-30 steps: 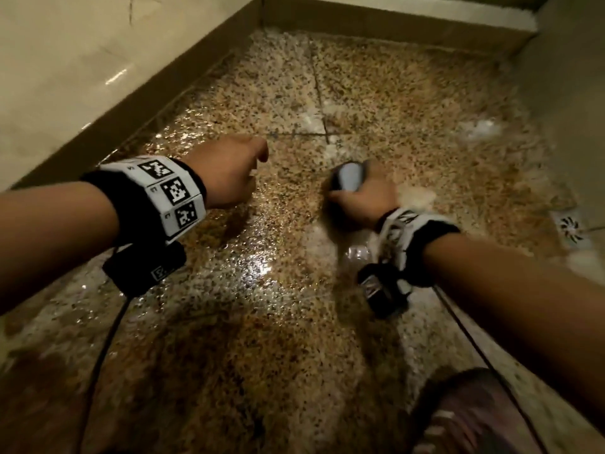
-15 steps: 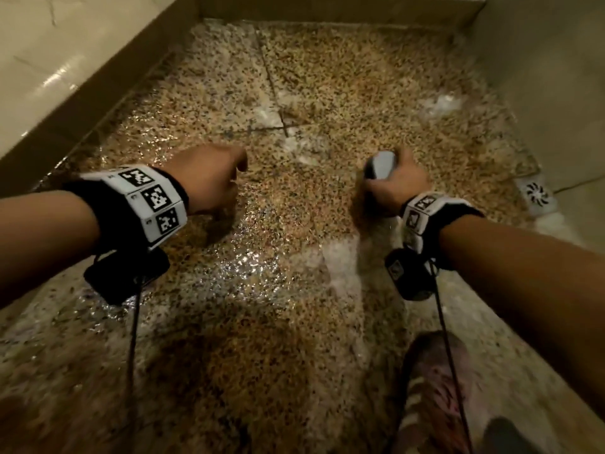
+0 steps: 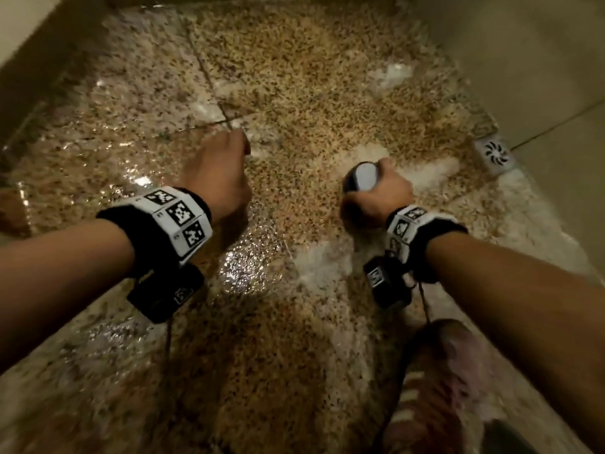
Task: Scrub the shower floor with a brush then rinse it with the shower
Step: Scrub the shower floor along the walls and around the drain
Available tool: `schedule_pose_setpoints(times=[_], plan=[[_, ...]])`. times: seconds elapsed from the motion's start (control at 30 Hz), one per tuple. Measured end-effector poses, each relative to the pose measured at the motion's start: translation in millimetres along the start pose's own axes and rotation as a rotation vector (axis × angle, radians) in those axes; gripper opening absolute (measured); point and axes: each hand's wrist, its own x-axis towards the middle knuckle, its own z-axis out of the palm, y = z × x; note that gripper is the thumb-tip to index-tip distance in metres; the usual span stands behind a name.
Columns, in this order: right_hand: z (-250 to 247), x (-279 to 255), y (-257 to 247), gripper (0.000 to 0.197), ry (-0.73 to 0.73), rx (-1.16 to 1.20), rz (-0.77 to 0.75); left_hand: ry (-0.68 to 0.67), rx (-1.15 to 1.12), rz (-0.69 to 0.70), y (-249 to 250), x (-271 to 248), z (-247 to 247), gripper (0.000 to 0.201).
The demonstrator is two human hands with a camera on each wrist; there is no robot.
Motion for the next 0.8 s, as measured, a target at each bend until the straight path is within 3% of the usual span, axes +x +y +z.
schedule_pose_setpoints(times=[0.03,0.1,0.17,0.23,0.3,0.37,0.5,0.6,0.63,0.7,0.8], plan=[[-6.4,8.4,-1.3,0.064,0.037,-0.056,-0.003,-0.015,-0.004,0.033,4.4,4.6,3.0,0.041],[1.1,-1.0,-22.2,0.067,0.040,0.059,-0.101,-0.017,-0.042,0.072,17.3,14.5,7.0,0.040],[35.0,-35.1,-52.9,0.057,-0.078,0.158,-0.251,0.028,-0.117,0.056,30.3,21.2,9.4,0.037],[71.5,-75.3,-75.4,0.053,-0.309,0.156,-0.401,0.127,-0.158,0.034,37.3,22.6,9.9,0.029],[87.1,-89.5,-65.5,0.054,-0.438,0.072,-0.443,0.206,-0.164,0.063,40.6,24.2,11.5,0.026],[74.8,-76.8,-32.6,0.062,-0.388,0.127,-0.349,0.194,-0.160,0.105,43.1,24.3,17.2,0.022],[5.8,-12.4,43.1,0.056,0.051,0.260,0.060,0.105,-0.174,0.099,49.0,19.4,29.5,0.024],[-25.3,6.2,60.9,0.055,0.105,0.157,0.115,0.067,-0.171,0.148,56.8,21.3,32.4,0.024],[-23.5,-1.6,51.5,0.053,0.084,0.246,0.074,0.067,-0.162,0.159,58.2,23.2,32.5,0.022],[6.2,-34.0,29.0,0.055,-0.091,0.346,-0.016,0.064,-0.148,0.149,61.6,24.5,35.0,0.019],[63.1,-85.4,4.1,0.072,-0.415,0.166,-0.325,0.043,-0.148,0.134,63.5,26.7,37.6,0.018]])
